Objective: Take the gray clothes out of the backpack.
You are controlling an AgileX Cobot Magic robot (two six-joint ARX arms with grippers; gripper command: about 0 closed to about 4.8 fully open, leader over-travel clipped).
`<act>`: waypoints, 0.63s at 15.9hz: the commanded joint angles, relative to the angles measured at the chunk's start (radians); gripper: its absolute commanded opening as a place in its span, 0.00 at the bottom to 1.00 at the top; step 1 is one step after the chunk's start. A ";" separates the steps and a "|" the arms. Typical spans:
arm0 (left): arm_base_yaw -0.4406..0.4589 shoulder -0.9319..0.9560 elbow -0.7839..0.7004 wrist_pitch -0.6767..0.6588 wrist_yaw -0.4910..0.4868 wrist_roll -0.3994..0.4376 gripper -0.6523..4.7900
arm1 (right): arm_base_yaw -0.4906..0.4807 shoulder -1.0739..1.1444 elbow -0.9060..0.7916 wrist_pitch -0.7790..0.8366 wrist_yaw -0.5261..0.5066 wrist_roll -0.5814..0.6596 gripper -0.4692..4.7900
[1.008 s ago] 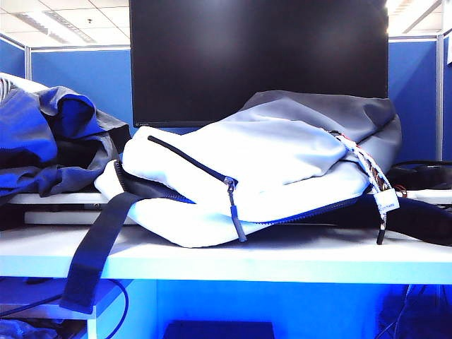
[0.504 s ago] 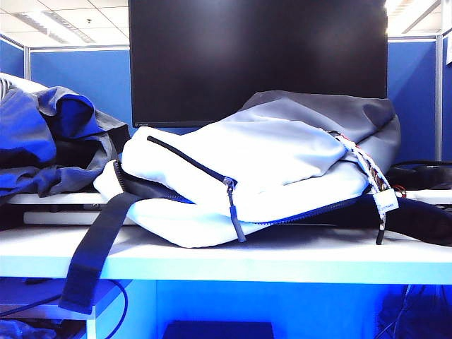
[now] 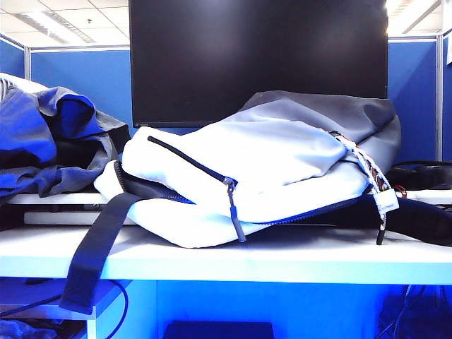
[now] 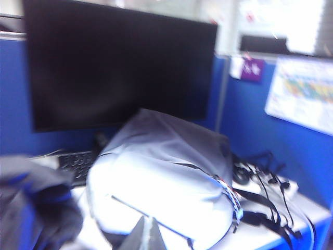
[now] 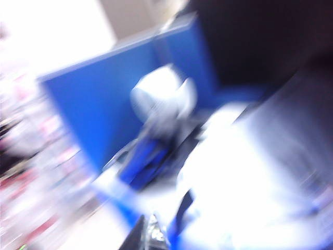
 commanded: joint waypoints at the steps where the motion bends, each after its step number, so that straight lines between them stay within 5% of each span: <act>1: 0.004 -0.002 -0.015 -0.121 -0.012 -0.025 0.11 | -0.001 -0.021 -0.101 0.023 -0.089 0.051 0.10; 3: 0.007 -0.002 -0.123 -0.067 0.025 -0.022 0.11 | 0.000 -0.036 -0.239 0.127 -0.066 -0.034 0.10; 6: 0.007 -0.002 -0.351 0.235 0.081 -0.082 0.11 | 0.000 -0.036 -0.457 0.441 -0.034 -0.164 0.10; 8: 0.007 -0.002 -0.558 0.513 0.072 -0.177 0.11 | 0.000 -0.033 -0.678 0.782 -0.014 -0.166 0.10; 10: 0.007 -0.002 -0.699 0.663 0.072 -0.209 0.11 | 0.001 -0.034 -0.834 0.955 -0.016 -0.165 0.10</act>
